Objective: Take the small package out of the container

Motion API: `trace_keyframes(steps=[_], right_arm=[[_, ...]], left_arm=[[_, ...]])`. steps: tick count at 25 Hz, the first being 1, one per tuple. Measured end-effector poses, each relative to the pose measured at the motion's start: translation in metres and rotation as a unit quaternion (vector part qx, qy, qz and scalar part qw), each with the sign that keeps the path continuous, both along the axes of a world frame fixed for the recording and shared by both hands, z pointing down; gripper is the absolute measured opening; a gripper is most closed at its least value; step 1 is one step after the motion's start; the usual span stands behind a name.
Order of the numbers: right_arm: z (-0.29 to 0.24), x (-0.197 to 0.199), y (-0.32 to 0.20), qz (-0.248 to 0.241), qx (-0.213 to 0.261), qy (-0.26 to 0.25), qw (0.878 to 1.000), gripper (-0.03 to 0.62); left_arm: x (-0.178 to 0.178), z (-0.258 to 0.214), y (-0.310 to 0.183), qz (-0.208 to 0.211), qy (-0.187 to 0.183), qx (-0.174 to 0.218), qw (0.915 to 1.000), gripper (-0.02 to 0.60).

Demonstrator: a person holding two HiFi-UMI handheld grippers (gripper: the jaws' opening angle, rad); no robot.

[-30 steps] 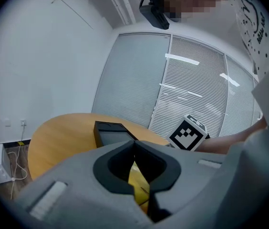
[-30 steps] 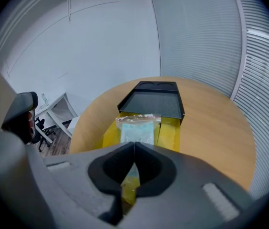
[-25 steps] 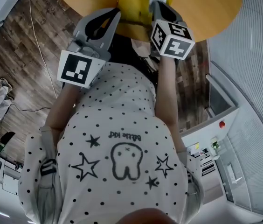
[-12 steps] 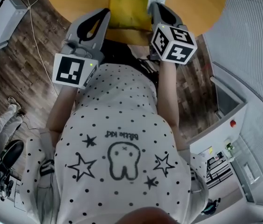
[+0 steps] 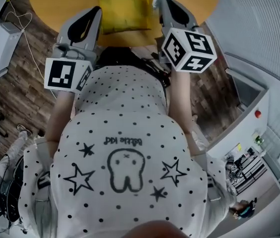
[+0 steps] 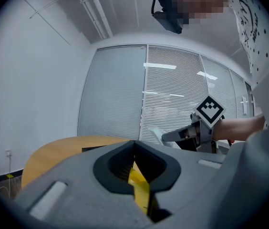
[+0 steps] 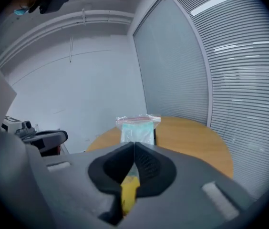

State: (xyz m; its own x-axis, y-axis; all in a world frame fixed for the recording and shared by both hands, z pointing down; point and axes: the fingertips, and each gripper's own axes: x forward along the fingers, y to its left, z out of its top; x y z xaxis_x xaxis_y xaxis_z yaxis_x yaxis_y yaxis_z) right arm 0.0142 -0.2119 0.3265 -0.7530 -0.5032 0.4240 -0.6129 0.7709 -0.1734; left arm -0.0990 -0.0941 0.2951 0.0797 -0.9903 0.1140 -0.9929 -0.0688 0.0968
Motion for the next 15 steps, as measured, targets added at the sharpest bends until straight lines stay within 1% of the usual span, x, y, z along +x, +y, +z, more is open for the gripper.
trace_keyframes(steps=[5, 9, 15], right_arm=[[-0.028, 0.015, 0.003, 0.029, 0.028, -0.027, 0.999, 0.004], [-0.052, 0.043, 0.002, 0.05, 0.05, -0.053, 0.996, 0.004], [-0.07, 0.07, 0.01, 0.08, 0.071, -0.066, 0.992, 0.003]], left_arm=[[-0.003, -0.002, -0.001, 0.016, 0.0, 0.01, 0.9998, 0.008], [0.006, -0.006, -0.006, 0.024, -0.001, 0.012, 0.9996, 0.008], [0.004, -0.014, -0.011, 0.036, 0.001, 0.018, 0.9992, 0.008]])
